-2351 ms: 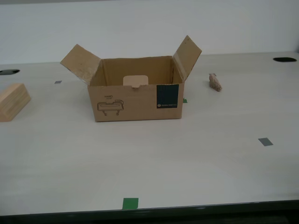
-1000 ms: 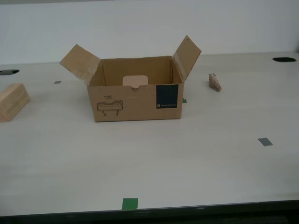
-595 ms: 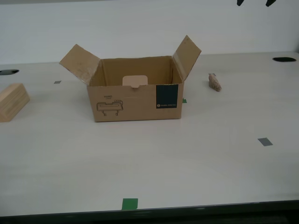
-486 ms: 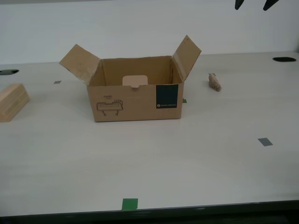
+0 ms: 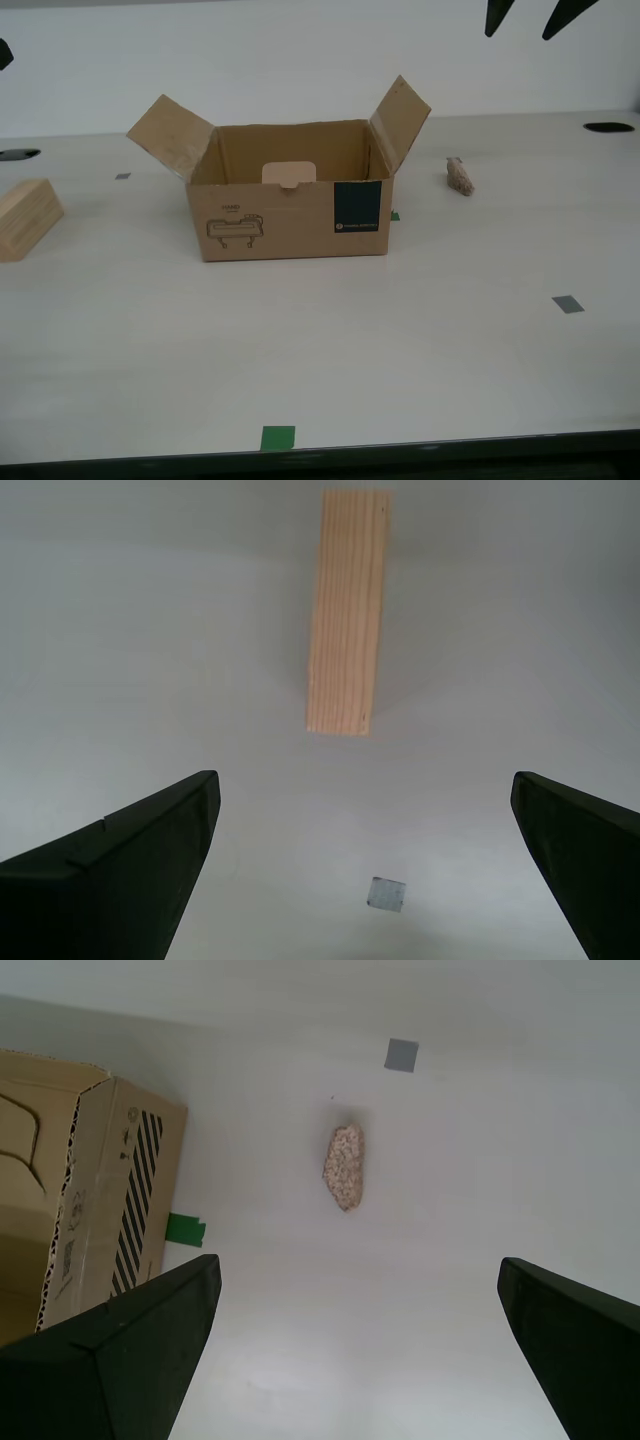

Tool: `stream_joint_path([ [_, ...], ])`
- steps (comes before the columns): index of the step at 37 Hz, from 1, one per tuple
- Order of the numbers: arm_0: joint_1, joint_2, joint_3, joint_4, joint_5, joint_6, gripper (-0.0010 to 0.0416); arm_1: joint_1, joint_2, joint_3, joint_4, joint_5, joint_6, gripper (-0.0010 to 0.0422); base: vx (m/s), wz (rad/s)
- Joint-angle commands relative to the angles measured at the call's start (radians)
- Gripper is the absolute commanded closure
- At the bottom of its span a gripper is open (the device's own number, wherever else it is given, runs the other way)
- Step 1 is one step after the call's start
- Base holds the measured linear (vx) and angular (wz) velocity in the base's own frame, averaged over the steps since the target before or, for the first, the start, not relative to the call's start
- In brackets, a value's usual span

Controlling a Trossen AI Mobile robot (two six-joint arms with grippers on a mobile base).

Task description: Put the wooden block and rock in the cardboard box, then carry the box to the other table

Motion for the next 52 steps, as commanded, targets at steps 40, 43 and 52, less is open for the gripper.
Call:
stream_joint_path([
  [40,0.005,0.135,0.002,0.088,-0.008,0.002,0.0019,0.01,0.229,0.018,0.152,0.003,0.053,0.0012,0.0,0.0],
  [43,0.005,0.161,0.001,0.094,-0.008,0.002,0.0019,0.01,0.246,0.023,0.152,0.006,0.055,0.0012,0.0,0.0],
  [52,0.006,0.238,0.001,0.118,-0.007,0.001,0.0019,0.011,0.333,0.039,0.161,0.0,0.055,0.0012,0.0,0.0],
])
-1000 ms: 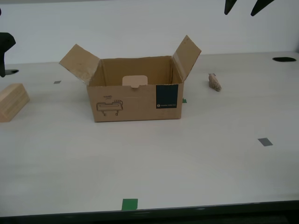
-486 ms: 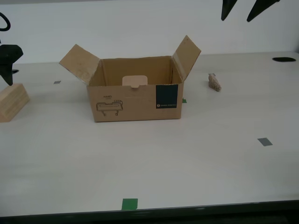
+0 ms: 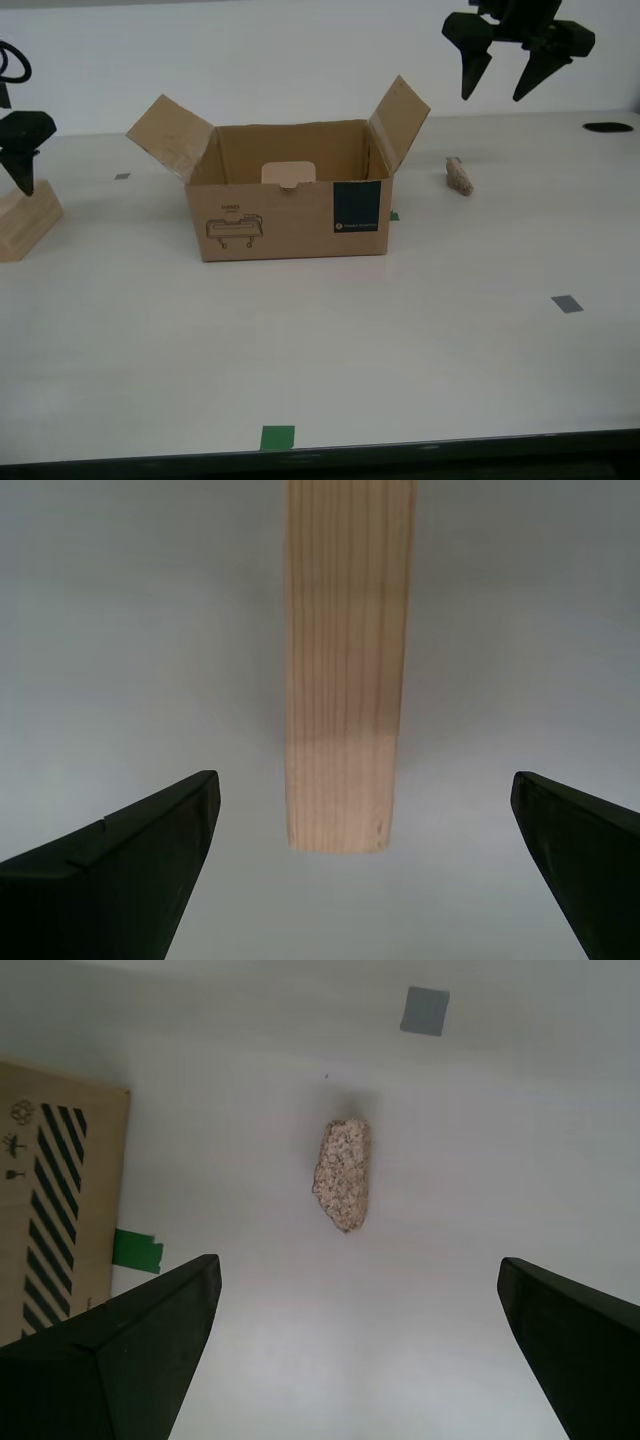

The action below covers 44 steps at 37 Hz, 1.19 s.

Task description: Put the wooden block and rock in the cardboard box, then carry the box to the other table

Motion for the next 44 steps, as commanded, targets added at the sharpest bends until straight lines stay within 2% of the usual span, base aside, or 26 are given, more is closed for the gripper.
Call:
stream_joint_path([
  [1,0.001,0.03,0.001,0.015,-0.003,0.001,0.0019,0.001,0.033,0.008,0.009,-0.002,0.004,0.0012,0.0,0.0],
  [11,0.005,0.138,0.067,0.022,-0.003,0.0,0.0019,0.002,0.094,0.047,0.045,-0.008,0.005,0.0012,0.0,0.0],
  [22,0.01,0.253,0.225,-0.037,-0.003,0.0,0.0019,0.009,0.116,0.069,0.08,-0.008,0.023,0.0012,0.0,0.0],
  [31,0.011,0.327,0.338,-0.088,-0.003,0.0,0.0019,0.061,0.116,0.075,0.08,0.005,0.023,0.0012,0.0,0.0],
  [40,0.011,0.354,0.361,-0.104,-0.003,0.0,0.0019,0.091,0.116,0.075,0.08,0.01,0.043,0.0012,0.0,0.0],
  [44,0.012,0.371,0.35,-0.109,-0.003,0.0,0.0019,0.09,0.116,0.074,0.08,0.029,0.044,0.0012,0.0,0.0],
])
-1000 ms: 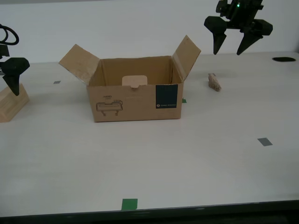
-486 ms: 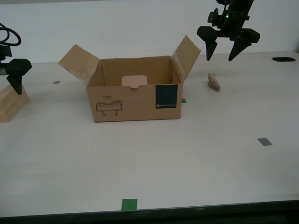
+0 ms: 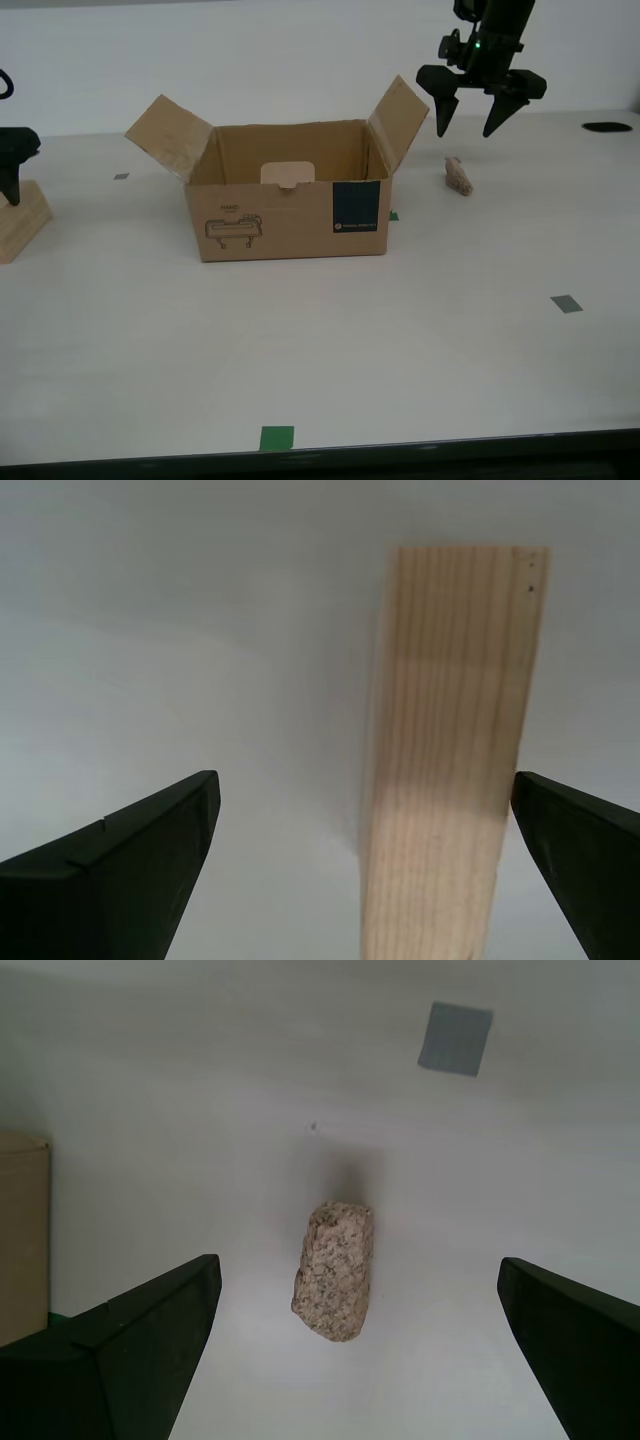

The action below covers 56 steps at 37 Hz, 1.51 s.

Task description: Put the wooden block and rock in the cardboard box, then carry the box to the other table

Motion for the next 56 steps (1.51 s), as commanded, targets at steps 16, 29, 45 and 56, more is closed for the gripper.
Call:
stream_joint_path([
  [16,0.014,0.014,-0.036,-0.004,-0.002,0.0,0.0019,-0.003,0.0,-0.009,0.0,0.016,0.002,0.0012,0.0,0.0],
  [29,0.02,0.013,-0.097,0.039,-0.002,-0.005,0.0019,-0.004,0.0,-0.009,0.004,0.016,0.002,0.0012,0.0,0.0],
  [45,0.021,0.013,-0.189,0.153,0.037,-0.006,0.0019,-0.006,0.0,-0.01,0.004,0.018,0.002,0.0012,0.0,0.0],
  [56,0.021,0.013,-0.212,0.211,0.044,-0.013,0.0019,-0.007,0.0,-0.013,0.004,0.019,-0.003,0.0012,0.0,0.0],
])
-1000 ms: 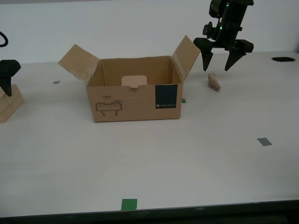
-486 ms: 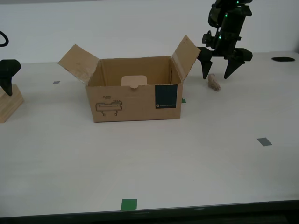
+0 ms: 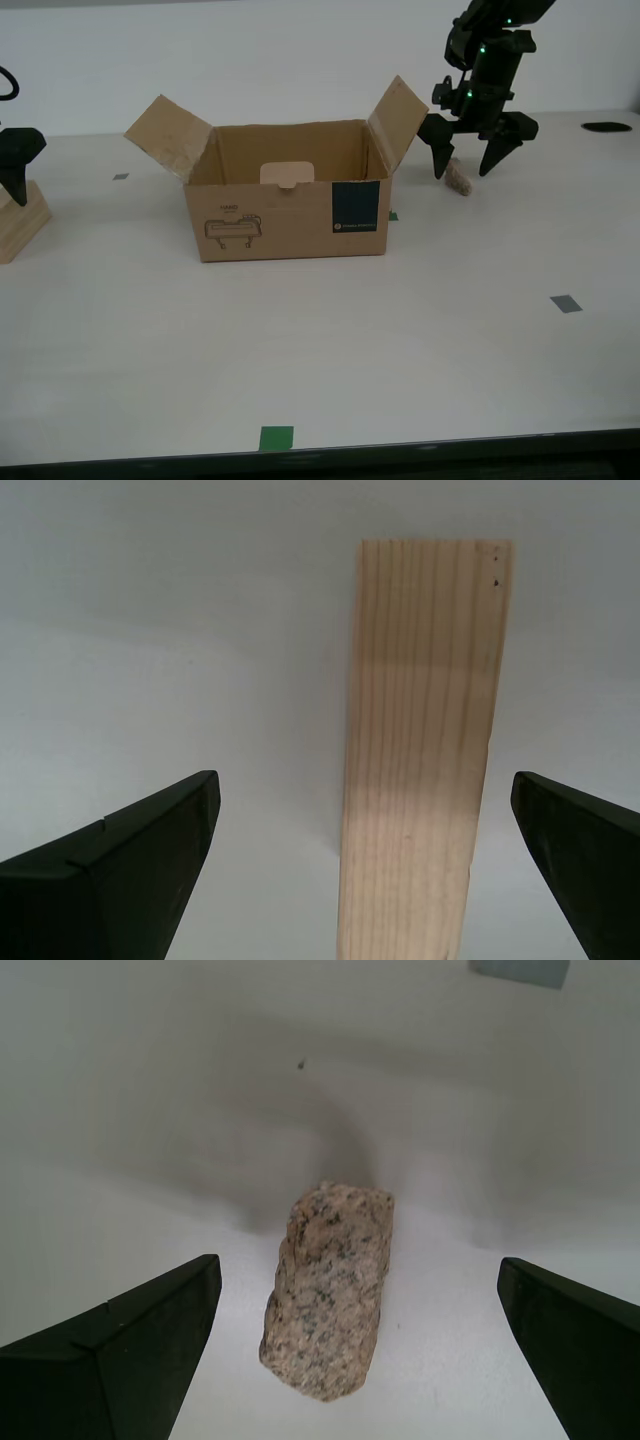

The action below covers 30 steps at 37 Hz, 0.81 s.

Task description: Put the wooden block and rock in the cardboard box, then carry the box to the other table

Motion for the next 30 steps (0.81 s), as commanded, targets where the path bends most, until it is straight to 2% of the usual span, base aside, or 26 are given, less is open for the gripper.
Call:
stream_joint_path([
  [1,0.0,0.001,-0.003,0.006,0.007,-0.003,0.0019,-0.001,0.0,-0.004,0.0,0.004,0.0,0.0012,0.0,0.0],
  [22,0.003,0.001,-0.012,0.034,0.007,-0.006,0.0019,-0.003,0.0,-0.059,0.065,0.005,-0.012,0.0012,0.0,0.0],
  [30,0.005,0.001,-0.012,0.036,0.007,-0.006,0.0019,-0.004,0.099,-0.03,0.069,0.003,-0.033,0.0012,0.0,0.0],
])
